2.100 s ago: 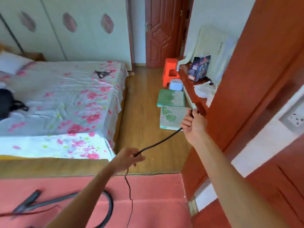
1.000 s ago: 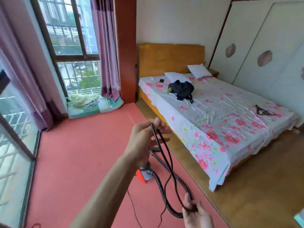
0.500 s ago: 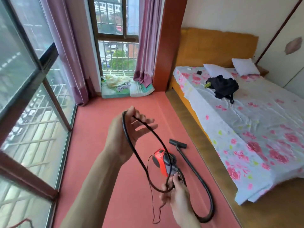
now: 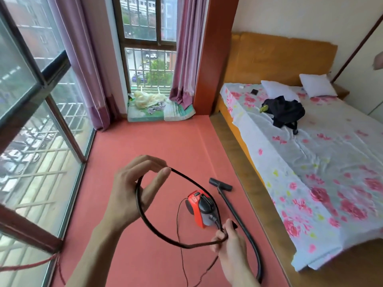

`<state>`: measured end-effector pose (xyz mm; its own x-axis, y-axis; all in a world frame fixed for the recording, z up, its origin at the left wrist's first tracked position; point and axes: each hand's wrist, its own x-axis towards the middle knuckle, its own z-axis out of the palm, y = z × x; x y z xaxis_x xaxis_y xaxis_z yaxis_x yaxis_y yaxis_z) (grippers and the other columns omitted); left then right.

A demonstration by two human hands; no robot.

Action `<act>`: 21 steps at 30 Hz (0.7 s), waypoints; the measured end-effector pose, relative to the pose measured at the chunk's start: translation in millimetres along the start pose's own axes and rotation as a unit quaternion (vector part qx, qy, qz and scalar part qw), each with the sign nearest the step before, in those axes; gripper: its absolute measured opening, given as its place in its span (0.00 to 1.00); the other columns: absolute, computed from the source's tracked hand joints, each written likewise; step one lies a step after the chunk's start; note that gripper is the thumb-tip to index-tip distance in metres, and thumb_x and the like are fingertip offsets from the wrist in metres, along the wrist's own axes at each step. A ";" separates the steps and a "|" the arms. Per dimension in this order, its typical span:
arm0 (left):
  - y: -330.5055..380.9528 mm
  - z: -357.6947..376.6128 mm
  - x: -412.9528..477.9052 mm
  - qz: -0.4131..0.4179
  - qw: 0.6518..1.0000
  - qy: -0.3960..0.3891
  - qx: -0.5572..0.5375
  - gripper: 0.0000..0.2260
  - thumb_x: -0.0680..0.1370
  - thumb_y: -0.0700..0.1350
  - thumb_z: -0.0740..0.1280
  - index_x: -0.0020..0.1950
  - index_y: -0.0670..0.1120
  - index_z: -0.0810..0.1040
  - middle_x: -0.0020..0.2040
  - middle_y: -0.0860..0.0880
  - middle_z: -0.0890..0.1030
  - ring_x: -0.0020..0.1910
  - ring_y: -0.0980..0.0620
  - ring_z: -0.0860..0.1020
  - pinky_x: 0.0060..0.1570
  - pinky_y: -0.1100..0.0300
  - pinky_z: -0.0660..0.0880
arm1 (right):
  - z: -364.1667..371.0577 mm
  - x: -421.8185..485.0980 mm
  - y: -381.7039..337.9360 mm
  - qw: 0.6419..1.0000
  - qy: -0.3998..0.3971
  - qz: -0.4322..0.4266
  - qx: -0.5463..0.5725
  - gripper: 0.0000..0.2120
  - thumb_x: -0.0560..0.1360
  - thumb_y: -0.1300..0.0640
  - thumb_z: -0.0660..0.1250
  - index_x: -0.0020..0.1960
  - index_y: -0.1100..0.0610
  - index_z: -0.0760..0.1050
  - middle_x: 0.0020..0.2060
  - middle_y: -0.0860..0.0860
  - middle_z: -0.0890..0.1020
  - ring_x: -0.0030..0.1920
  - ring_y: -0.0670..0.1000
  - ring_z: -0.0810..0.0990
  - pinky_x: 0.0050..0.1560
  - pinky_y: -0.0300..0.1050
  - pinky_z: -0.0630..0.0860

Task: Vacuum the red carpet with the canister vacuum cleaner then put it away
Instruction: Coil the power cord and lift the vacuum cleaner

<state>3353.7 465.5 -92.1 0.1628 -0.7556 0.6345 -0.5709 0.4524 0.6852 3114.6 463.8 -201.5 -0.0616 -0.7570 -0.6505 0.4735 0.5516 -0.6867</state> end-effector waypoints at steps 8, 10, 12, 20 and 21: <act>-17.9 30.4 34.8 -0.326 0.883 0.188 -0.279 0.32 0.84 0.61 0.50 0.43 0.36 0.80 0.33 0.42 0.85 0.36 0.43 0.86 0.35 0.51 0.84 | -36.6 1.4 -81.7 0.934 -0.103 -0.070 -0.334 0.19 0.78 0.48 0.66 0.41 0.65 0.78 0.26 0.51 0.69 0.24 0.52 0.70 0.26 0.42 0.64; -36.6 41.4 26.3 -0.371 0.868 0.174 -0.282 0.31 0.84 0.61 0.50 0.46 0.37 0.80 0.34 0.43 0.85 0.36 0.44 0.86 0.33 0.53 0.84 | -42.7 -7.0 -102.9 0.886 -0.085 -0.115 -0.442 0.25 0.78 0.45 0.63 0.36 0.66 0.77 0.23 0.50 0.72 0.23 0.50 0.70 0.29 0.43 0.64; -54.1 58.5 7.4 -0.426 0.838 0.169 -0.297 0.29 0.85 0.59 0.50 0.49 0.37 0.79 0.35 0.44 0.86 0.34 0.44 0.86 0.33 0.55 0.83 | -45.6 -16.7 -122.3 0.826 -0.051 -0.178 -0.532 0.26 0.78 0.44 0.61 0.30 0.62 0.75 0.20 0.48 0.74 0.21 0.46 0.69 0.29 0.41 0.65; -84.5 182.1 -79.0 -0.699 0.637 0.010 -0.326 0.26 0.85 0.56 0.56 0.53 0.32 0.77 0.45 0.34 0.81 0.37 0.37 0.84 0.29 0.47 0.83 | -35.0 -58.7 -164.9 0.874 -0.099 -0.258 -0.399 0.18 0.79 0.49 0.63 0.34 0.55 0.79 0.19 0.53 0.70 0.21 0.49 0.67 0.27 0.39 0.65; -74.9 200.7 -90.3 -0.726 0.609 -0.058 -0.315 0.25 0.84 0.56 0.58 0.52 0.33 0.77 0.44 0.34 0.82 0.39 0.36 0.83 0.32 0.45 0.83 | -33.5 -60.0 -165.6 0.893 -0.107 -0.255 -0.356 0.17 0.79 0.50 0.63 0.33 0.53 0.79 0.20 0.55 0.72 0.20 0.51 0.68 0.28 0.41 0.65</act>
<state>3220.2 404.8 -272.6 0.0485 -0.5885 -0.8071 0.5344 -0.6673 0.5187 3010.5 429.6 -59.7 0.0948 -0.9809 -0.1701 -0.2512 0.1418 -0.9575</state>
